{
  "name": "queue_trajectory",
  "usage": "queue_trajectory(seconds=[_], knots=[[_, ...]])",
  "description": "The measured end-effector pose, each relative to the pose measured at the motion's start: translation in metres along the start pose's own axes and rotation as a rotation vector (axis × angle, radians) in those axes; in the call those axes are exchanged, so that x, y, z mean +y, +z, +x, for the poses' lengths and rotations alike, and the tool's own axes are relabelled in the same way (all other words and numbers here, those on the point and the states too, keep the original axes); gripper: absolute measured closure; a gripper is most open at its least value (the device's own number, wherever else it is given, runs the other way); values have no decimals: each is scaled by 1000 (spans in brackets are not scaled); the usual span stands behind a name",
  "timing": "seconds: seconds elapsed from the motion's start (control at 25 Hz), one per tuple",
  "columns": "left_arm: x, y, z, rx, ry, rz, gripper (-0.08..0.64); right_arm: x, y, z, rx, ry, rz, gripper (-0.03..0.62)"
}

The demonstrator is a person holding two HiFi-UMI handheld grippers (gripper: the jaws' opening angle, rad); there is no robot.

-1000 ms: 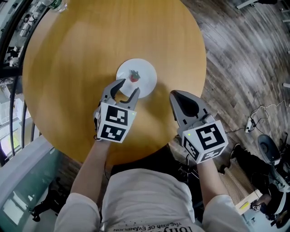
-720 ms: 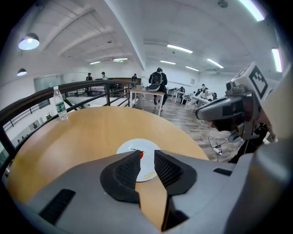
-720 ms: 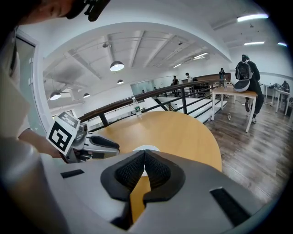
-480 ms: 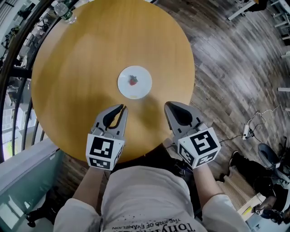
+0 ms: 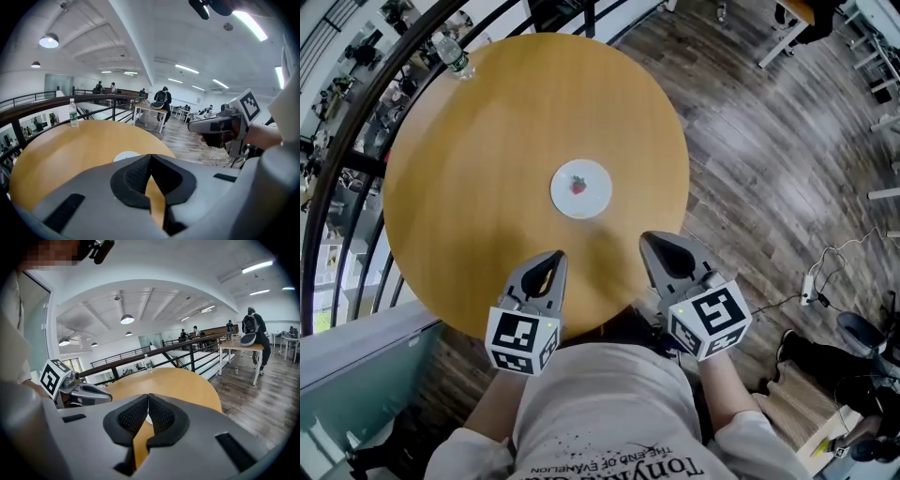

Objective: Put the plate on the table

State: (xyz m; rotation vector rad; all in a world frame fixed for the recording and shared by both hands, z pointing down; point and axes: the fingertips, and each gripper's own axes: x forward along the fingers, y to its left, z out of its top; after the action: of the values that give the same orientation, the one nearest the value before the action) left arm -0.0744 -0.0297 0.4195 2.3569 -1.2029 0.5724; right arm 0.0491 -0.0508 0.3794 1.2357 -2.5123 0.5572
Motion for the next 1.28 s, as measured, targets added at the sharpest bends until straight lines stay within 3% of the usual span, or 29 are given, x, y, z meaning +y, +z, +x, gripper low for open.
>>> queue_trajectory(seconds=[0.16, 0.4, 0.88, 1.28], knots=[[-11, 4, -21, -20, 16, 46, 535, 7, 4, -10, -10, -6, 7, 568], [-7, 8, -35, -40, 39, 12, 535, 16, 14, -18, -17, 20, 17, 568], [-9, 30, -44, -102, 60, 14, 535, 20, 27, -24, -25, 25, -4, 568], [-12, 28, -43, -91, 52, 21, 535, 19, 26, -29, -20, 22, -11, 568]])
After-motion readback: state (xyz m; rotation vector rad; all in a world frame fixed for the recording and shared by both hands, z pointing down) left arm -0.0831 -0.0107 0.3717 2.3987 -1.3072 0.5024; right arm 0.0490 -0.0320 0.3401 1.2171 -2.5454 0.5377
